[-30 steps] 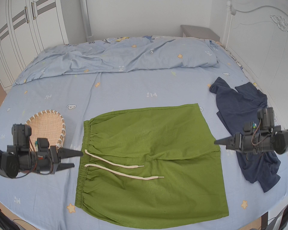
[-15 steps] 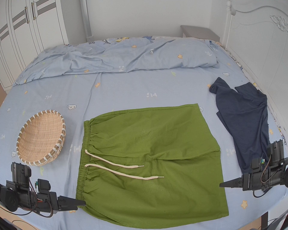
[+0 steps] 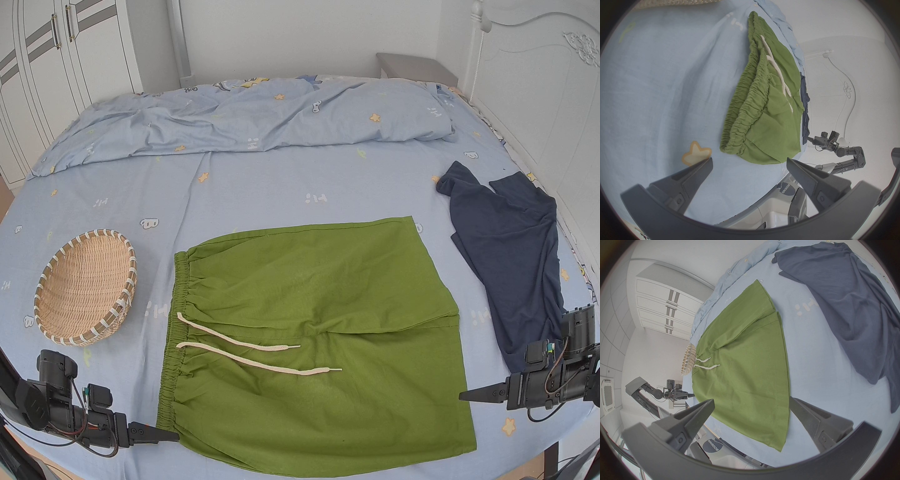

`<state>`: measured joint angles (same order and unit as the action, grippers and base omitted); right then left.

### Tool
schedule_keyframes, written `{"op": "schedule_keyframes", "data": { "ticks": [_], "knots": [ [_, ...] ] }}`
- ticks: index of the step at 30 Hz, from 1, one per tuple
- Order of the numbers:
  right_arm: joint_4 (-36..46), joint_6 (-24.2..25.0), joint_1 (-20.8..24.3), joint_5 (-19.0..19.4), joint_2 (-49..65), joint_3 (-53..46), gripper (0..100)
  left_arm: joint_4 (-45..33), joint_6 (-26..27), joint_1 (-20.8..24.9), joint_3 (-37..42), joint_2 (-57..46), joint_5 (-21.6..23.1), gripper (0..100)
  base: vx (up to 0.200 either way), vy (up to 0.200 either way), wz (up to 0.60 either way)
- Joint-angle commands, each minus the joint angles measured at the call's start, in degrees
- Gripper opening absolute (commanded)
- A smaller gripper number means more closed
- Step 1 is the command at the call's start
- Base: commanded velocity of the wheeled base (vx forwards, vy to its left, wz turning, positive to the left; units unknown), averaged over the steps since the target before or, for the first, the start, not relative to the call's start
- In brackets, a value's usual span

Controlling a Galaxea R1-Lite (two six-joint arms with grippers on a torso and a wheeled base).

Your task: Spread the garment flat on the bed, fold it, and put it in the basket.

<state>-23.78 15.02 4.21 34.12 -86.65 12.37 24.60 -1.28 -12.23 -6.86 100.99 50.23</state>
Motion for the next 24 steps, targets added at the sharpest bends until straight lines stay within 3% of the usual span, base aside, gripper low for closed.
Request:
{"op": "schedule_keyframes", "data": {
  "ticks": [1,21,22,24],
  "knots": [
    [-0.1,0.0,0.0,0.0,-0.2,-0.2,100,0.4,0.1,-0.2,-0.6,3.0,0.2,100,0.000,0.000,0.00],
    [-1.6,0.0,-0.2,0.1,-0.6,-0.9,100,0.4,-0.7,1.7,-7.7,7.2,0.8,100,0.000,0.000,0.00],
    [-1.7,0.0,-0.2,0.1,-0.6,-1.1,100,0.4,-0.7,1.7,-7.7,7.2,0.8,0,0.000,0.000,0.00],
    [-2.3,0.0,0.1,0.1,-0.7,-2.2,100,0.4,-0.7,2.6,-7.7,7.3,0.8,0,0.000,0.000,0.00]
  ]
}}
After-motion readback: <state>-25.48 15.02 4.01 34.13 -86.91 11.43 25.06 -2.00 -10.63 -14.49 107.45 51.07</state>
